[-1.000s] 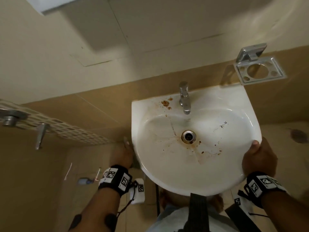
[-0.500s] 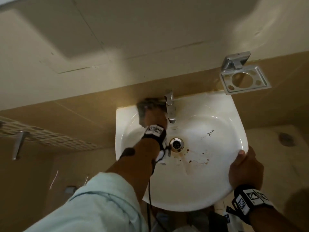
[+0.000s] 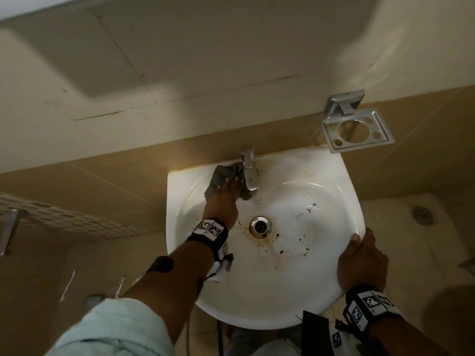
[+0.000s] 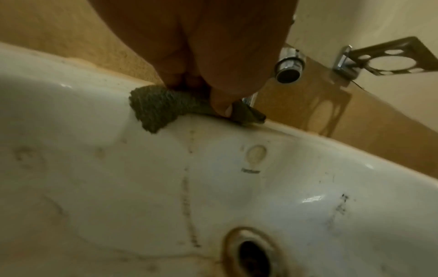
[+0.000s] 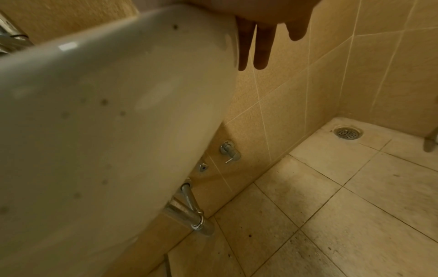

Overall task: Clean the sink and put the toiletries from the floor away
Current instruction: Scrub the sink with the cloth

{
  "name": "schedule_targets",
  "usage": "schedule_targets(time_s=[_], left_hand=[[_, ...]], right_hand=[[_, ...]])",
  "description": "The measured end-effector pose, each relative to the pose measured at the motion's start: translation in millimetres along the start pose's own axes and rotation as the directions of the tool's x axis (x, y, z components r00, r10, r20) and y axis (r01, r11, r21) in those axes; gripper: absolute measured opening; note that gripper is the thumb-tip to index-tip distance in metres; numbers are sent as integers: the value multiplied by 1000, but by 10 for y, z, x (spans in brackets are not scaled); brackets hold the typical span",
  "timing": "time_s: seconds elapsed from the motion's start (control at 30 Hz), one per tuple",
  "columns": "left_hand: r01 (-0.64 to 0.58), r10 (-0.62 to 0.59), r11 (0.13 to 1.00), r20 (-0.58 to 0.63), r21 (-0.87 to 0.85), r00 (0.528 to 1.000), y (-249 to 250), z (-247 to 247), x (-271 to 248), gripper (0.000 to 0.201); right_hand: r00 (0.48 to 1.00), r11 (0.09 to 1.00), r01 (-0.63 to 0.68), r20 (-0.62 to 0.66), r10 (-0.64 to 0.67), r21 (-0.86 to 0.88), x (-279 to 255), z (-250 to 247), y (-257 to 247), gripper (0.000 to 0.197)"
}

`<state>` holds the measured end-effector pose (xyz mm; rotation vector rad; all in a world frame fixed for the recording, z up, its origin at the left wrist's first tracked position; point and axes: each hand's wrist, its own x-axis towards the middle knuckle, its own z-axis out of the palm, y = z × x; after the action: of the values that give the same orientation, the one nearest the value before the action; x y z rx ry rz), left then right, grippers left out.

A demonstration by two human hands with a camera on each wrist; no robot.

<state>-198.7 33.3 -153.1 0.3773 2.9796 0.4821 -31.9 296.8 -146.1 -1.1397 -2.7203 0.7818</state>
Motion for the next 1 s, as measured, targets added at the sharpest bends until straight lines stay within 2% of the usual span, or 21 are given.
schedule_targets(time_s=[0.07, 0.1, 0.13, 0.17, 0.2, 0.27, 0.33, 0.4, 0.47, 0.53, 0.63, 0.77, 0.8, 0.83, 0.87, 0.93, 0.97, 1.0], left_hand=[[147, -146, 989, 63, -9, 987, -279, -159, 38, 52], [243, -243, 970, 90, 13, 966, -369, -278, 60, 47], [282, -284, 959, 63, 27, 957, -425, -329, 98, 44], [324, -323, 946, 26, -28, 946, -400, -356, 122, 43], [324, -325, 945, -16, -45, 946, -303, -341, 131, 45], [316, -317, 947, -11, -54, 948, 21, -273, 66, 54], [259, -269, 956, -53, -138, 962, 274, -171, -104, 54], [142, -142, 983, 1, -114, 990, 404, -141, -326, 53], [104, -90, 985, 104, -139, 991, 377, -151, -429, 41], [183, -153, 961, 151, -207, 977, 336, -230, -471, 35], [294, -253, 869, 153, -397, 955, 273, -407, -585, 33], [256, -259, 756, 84, -602, 962, 220, -610, -786, 29], [240, -244, 743, 81, -625, 966, 236, -665, -827, 28], [245, -234, 730, 105, -638, 967, 257, -693, -856, 28], [263, -222, 693, 149, -671, 964, 312, -728, -884, 27], [241, -141, 608, 196, -756, 970, 420, -776, -936, 28], [202, -97, 624, 181, -755, 979, 442, -788, -963, 33], [170, -59, 643, 173, -747, 983, 466, -800, -988, 37]], right_hand=[[1000, 1000, -1, 1, 1, -10, 12, 24, 25, 54], [1000, 1000, -1, 0, 1, -16, 13, 45, 47, 55], [1000, 1000, 3, -3, -3, -19, 17, 62, 66, 55], [1000, 1000, 9, -8, -9, -22, 18, 73, 80, 55], [1000, 1000, 6, -10, -6, -25, 20, 77, 83, 53], [1000, 1000, -9, -5, 9, -26, 25, 74, 68, 48], [1000, 1000, -11, -9, 11, -24, 31, 75, 50, 45], [1000, 1000, 14, -12, -14, -23, 31, 87, 73, 50], [1000, 1000, 25, -4, -25, -16, 38, 110, 108, 52], [1000, 1000, 20, -5, -20, -12, 45, 108, 108, 53], [999, 999, 34, -4, -34, -5, 32, 59, 135, 58], [980, 982, 188, -75, -185, 30, -35, -91, 47, 58], [967, 959, 256, -45, -252, 121, -121, -160, -90, 55], [947, 918, 297, 38, -318, 262, -209, -224, -263, 52], [917, 873, 261, 175, -357, 413, -316, -266, -476, 52], [779, 784, 33, 475, -409, 620, -526, -224, -860, 61], [725, 760, -22, 534, -435, 649, -606, -147, -997, 66], [710, 754, -7, 534, -459, 657, -660, -72, -1089, 65]])
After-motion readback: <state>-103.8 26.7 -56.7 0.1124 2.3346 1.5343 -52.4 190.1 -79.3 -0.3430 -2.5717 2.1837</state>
